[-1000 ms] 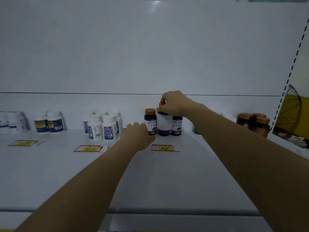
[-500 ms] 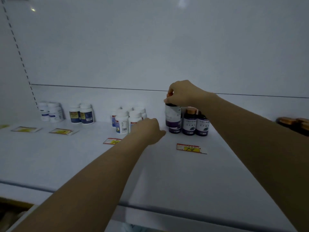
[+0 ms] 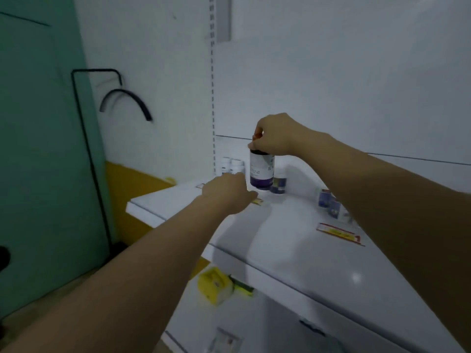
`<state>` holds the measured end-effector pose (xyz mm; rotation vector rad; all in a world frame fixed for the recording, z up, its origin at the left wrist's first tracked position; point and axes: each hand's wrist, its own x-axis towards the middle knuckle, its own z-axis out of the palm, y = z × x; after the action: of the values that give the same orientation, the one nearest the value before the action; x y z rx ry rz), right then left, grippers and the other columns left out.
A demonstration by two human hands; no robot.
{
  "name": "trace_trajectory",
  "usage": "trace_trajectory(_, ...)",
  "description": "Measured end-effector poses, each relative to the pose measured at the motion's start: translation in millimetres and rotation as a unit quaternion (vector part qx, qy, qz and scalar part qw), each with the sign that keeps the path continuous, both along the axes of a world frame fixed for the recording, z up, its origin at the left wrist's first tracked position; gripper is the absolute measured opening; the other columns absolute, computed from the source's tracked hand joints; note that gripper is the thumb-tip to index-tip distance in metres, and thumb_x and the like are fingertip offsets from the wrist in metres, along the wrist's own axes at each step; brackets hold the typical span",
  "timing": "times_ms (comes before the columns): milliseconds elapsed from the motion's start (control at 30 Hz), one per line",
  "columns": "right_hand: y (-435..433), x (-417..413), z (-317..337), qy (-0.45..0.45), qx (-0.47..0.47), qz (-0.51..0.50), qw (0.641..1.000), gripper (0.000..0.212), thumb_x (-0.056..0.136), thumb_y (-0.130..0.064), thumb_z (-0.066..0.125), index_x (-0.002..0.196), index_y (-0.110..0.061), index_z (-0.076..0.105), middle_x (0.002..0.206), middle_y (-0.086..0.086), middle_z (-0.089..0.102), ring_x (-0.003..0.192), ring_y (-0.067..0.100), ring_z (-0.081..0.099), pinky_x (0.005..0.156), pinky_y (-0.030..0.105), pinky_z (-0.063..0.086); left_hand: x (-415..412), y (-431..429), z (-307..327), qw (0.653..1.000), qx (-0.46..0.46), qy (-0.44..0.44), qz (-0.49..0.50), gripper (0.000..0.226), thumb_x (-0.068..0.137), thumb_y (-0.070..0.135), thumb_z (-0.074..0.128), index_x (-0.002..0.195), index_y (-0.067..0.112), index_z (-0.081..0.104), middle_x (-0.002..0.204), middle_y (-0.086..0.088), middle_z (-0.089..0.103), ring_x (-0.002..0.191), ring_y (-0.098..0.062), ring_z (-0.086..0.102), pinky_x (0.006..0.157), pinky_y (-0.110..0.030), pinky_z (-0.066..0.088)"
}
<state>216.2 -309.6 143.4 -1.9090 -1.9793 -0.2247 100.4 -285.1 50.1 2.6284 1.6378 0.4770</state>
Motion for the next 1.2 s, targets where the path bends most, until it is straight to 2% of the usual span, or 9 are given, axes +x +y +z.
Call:
trace_trajectory(233, 100.7, -158.5, -23.4, 0.031, -0.004, 0.143, 0.989, 0.041, 0.092, -0.028, 0.056, 0.113, 0.006, 0.062, 0.114, 0.02, 0.064, 0.107, 0.031, 0.06, 0.087, 0.041, 0.051, -163.5, 66.9, -10.4, 0.991, -0.023, -0.008, 0.132, 0.034, 0.095, 0.046, 0.044, 0.092, 0.013, 0.044, 0.077, -0.001, 0.046, 0.072, -0.017, 0.048, 0.061, -0.027, 0.039)
trace_trajectory(400, 188.2, -261.6, -47.9, 0.036, -0.028, 0.219, 0.975, 0.038, 0.092, -0.026, 0.056, 0.113, 0.006, 0.061, 0.113, 0.021, 0.063, 0.105, 0.033, 0.06, 0.084, 0.042, 0.052, -265.4, 135.7, -32.5, 0.976, -0.049, -0.035, 0.209, 0.035, 0.093, 0.047, 0.045, 0.08, 0.015, 0.042, 0.076, 0.0, 0.047, 0.071, -0.018, 0.049, 0.059, -0.028, 0.038)
trace_trajectory(567, 282.2, -340.0, -53.5, 0.045, -0.029, 0.268, 0.962, 0.038, 0.091, -0.021, 0.055, 0.114, 0.008, 0.06, 0.116, 0.023, 0.062, 0.108, 0.035, 0.059, 0.085, 0.047, 0.051, -338.2, 202.1, -45.2, 0.958, -0.067, -0.032, 0.277, 0.043, 0.094, 0.045, 0.047, 0.115, 0.007, 0.047, 0.108, -0.009, 0.055, 0.092, -0.024, 0.052, 0.071, -0.032, 0.04)
trace_trajectory(633, 317.9, -365.7, -51.5, 0.05, -0.039, 0.281, 0.958, 0.038, 0.091, -0.02, 0.055, 0.114, 0.01, 0.059, 0.115, 0.025, 0.062, 0.107, 0.035, 0.06, 0.072, 0.043, 0.051, -361.0, 232.2, -45.4, 0.952, -0.079, -0.033, 0.295, 0.044, 0.095, 0.044, 0.046, 0.121, 0.008, 0.046, 0.12, -0.01, 0.055, 0.1, -0.026, 0.053, 0.073, -0.033, 0.039)
trace_trajectory(767, 392.7, -411.1, -52.7, 0.046, -0.052, 0.28, 0.957, 0.033, 0.091, -0.018, 0.054, 0.11, 0.009, 0.06, 0.113, 0.025, 0.062, 0.078, 0.022, 0.051, 0.056, 0.029, 0.035, -403.1, 304.7, -47.0, 0.946, -0.091, -0.03, 0.308, 0.045, 0.095, 0.047, 0.045, 0.117, 0.008, 0.046, 0.119, -0.01, 0.055, 0.103, -0.026, 0.054, 0.073, -0.033, 0.04)
trace_trajectory(867, 450.1, -436.8, -62.5, 0.047, -0.054, 0.271, 0.96, 0.034, 0.092, -0.019, 0.054, 0.112, 0.007, 0.06, 0.115, 0.023, 0.062, 0.092, 0.03, 0.061, 0.07, 0.042, 0.051, -428.4, 363.1, -56.8, 0.949, -0.099, -0.024, 0.298, 0.045, 0.095, 0.046, 0.045, 0.118, 0.007, 0.045, 0.117, -0.011, 0.055, 0.102, -0.026, 0.053, 0.073, -0.033, 0.041)
trace_trajectory(967, 504.8, -450.3, -79.5, 0.053, -0.057, 0.246, 0.966, 0.036, 0.092, -0.021, 0.055, 0.115, 0.006, 0.059, 0.118, 0.022, 0.061, 0.109, 0.033, 0.059, 0.088, 0.044, 0.051, -448.0, 424.8, -74.5, 0.956, -0.104, -0.012, 0.273, 0.041, 0.095, 0.045, 0.045, 0.113, 0.008, 0.045, 0.115, -0.011, 0.055, 0.092, -0.024, 0.051, 0.072, -0.033, 0.041)
trace_trajectory(1133, 589.5, -451.0, -104.5, 0.074, -0.075, 0.187, 0.977, 0.032, 0.091, -0.024, 0.058, 0.113, 0.0, 0.059, 0.114, 0.015, 0.061, 0.103, 0.028, 0.059, 0.08, 0.036, 0.052, -461.4, 521.6, -100.9, 0.97, -0.131, -0.004, 0.207, 0.051, 0.093, 0.051, 0.046, 0.118, 0.007, 0.047, 0.101, -0.008, 0.054, 0.091, -0.024, 0.055, 0.072, -0.035, 0.047)
trace_trajectory(1200, 620.5, -444.1, -114.9, 0.08, -0.081, 0.157, 0.981, 0.033, 0.09, -0.025, 0.06, 0.112, 0.0, 0.06, 0.113, 0.015, 0.062, 0.102, 0.027, 0.06, 0.08, 0.036, 0.052, -459.3, 561.7, -110.4, 0.973, -0.149, 0.002, 0.178, 0.053, 0.093, 0.051, 0.046, 0.123, 0.007, 0.045, 0.108, -0.009, 0.056, 0.094, -0.024, 0.056, 0.074, -0.035, 0.048)
